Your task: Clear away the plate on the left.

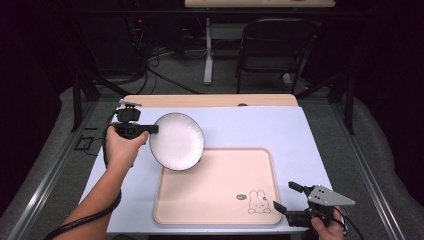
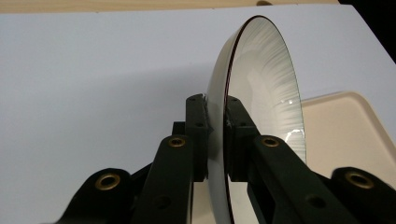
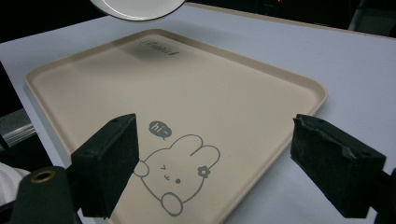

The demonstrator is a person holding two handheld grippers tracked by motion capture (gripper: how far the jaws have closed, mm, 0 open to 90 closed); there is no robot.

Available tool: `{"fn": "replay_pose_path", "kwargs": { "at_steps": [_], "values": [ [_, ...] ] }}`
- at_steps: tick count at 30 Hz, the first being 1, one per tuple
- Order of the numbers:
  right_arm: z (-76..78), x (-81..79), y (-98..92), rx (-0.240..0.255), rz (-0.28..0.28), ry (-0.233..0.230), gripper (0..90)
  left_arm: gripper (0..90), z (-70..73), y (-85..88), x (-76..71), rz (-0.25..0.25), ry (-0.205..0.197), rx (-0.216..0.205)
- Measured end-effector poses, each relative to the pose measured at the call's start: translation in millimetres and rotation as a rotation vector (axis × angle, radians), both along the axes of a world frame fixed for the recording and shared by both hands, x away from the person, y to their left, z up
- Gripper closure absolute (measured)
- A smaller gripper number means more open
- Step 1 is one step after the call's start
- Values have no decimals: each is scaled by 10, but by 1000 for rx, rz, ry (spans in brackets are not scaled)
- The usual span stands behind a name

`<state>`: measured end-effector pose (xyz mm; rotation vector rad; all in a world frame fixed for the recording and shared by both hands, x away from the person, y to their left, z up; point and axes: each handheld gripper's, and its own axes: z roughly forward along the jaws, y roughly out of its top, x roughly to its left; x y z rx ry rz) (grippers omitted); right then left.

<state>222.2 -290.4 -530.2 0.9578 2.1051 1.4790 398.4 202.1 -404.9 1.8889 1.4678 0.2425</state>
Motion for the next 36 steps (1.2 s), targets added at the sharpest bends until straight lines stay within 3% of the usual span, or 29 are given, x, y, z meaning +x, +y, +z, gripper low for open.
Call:
{"fn": "replay_pose_path", "kwargs": {
  "at_steps": [9, 20, 36],
  "values": [
    [0, 1, 2, -1, 1, -1, 149, 825, -54, -282, -152, -109, 11, -15],
    [1, -1, 1, -2, 2, -2, 149, 823, -220, -587, -298, -201, 37, -49],
    [1, -2, 3, -2, 0, -7, 148, 821, -500, -862, -422, -275, 88, -87]
  ]
}}
